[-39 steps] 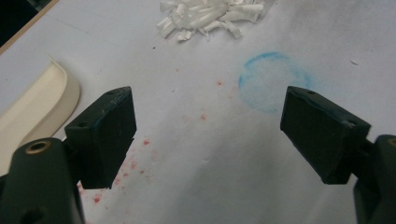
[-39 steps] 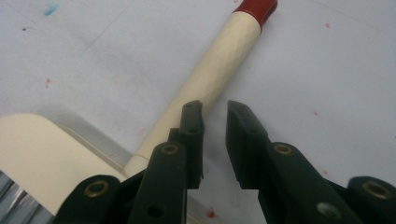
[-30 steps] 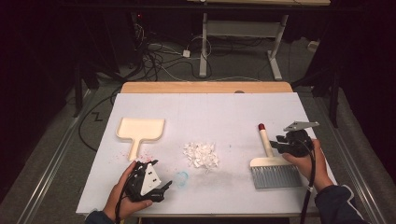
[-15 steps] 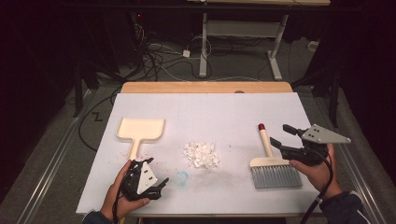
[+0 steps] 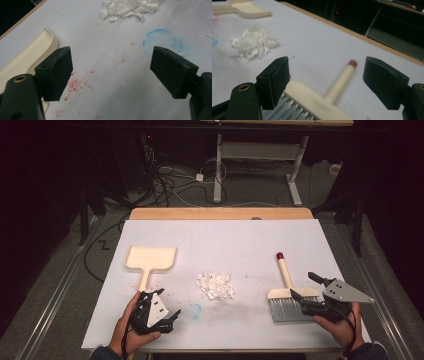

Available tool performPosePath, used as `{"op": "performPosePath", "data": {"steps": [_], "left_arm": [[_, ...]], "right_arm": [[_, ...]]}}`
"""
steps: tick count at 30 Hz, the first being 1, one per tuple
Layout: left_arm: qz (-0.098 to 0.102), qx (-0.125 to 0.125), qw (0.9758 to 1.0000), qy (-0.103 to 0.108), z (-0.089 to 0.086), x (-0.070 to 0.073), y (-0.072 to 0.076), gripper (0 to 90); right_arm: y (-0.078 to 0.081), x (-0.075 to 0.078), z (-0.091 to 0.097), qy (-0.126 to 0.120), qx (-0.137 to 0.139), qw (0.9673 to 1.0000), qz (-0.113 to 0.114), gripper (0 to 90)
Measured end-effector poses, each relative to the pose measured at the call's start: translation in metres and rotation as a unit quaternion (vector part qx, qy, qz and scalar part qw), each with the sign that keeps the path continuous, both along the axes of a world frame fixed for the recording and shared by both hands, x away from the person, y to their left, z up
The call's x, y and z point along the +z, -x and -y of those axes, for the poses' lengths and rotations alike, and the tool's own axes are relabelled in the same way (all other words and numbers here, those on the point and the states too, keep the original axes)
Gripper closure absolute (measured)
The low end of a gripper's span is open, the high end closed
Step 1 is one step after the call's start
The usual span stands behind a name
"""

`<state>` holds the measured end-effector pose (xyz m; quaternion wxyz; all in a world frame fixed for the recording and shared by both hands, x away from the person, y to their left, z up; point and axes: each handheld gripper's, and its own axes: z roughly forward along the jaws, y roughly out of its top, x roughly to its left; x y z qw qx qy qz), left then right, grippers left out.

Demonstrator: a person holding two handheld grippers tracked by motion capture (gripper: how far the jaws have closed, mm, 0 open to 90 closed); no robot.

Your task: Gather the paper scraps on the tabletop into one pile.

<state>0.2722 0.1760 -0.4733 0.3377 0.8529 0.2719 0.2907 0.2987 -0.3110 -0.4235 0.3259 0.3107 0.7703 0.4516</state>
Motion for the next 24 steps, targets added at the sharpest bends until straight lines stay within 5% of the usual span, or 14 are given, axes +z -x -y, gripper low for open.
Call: {"op": "performPosePath", "data": {"steps": [5, 24], "left_arm": [[0.001, -0.002, 1.0, 0.001, 0.0007, -0.0007, 0.0017, 16.5], [0.007, -0.004, 1.0, 0.004, 0.0006, 0.0001, 0.0017, 15.5]], "right_arm": [[0.0038, -0.0097, -0.0016, 0.038, -0.007, 0.9992, -0.014, 20.6], [0.0064, -0.0107, -0.0062, 0.042, -0.012, 0.999, -0.004, 20.6]]}}
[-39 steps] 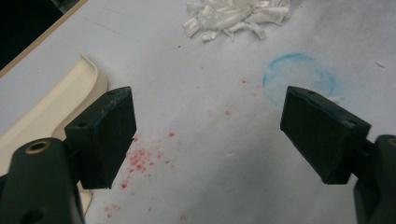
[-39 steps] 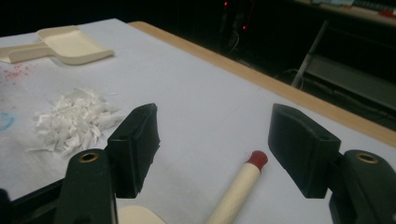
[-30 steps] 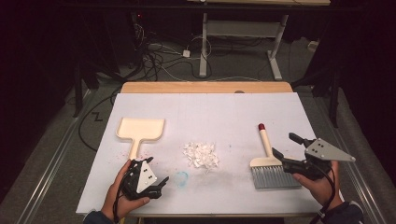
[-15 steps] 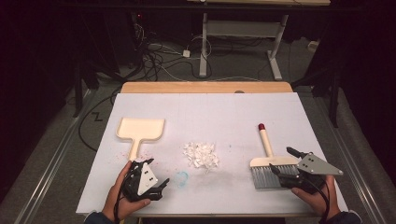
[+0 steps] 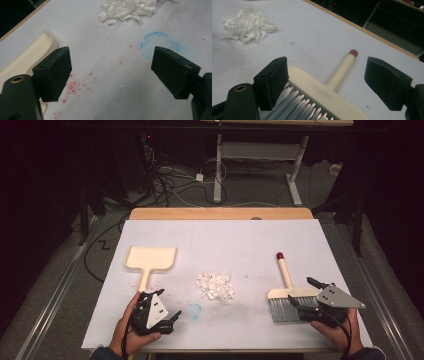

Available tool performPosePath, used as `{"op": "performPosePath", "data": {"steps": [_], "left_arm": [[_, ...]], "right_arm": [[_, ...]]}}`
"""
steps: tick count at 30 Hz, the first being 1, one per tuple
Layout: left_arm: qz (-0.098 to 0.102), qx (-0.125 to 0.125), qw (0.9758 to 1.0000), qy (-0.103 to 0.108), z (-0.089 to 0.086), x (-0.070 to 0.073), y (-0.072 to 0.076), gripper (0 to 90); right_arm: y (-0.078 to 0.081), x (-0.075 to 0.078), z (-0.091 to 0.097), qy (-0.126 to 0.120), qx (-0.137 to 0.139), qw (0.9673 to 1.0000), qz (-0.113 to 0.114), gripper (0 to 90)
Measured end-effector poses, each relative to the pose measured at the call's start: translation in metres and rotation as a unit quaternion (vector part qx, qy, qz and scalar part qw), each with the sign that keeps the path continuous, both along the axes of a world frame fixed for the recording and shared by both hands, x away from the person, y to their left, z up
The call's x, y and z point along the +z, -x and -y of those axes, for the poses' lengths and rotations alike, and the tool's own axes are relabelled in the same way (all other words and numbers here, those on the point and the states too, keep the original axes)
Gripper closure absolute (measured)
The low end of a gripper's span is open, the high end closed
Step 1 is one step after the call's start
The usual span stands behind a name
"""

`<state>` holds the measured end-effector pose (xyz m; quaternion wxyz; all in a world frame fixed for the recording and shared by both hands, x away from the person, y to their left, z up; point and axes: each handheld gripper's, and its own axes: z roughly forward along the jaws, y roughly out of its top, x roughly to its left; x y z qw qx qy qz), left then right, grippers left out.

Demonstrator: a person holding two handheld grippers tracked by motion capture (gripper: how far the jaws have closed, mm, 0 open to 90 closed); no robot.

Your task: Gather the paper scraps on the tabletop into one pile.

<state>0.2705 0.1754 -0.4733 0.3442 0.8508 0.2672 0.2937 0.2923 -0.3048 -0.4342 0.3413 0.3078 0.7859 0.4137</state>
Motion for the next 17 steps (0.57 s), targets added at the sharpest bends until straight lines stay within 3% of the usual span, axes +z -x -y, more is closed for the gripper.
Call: {"op": "performPosePath", "data": {"steps": [17], "left_arm": [[0.001, 0.011, 0.9999, 0.003, -0.0011, -0.0001, -0.0041, 15.5]], "right_arm": [[0.003, 0.0013, -0.0047, 0.007, 0.009, 0.9999, 0.011, 19.6]]}}
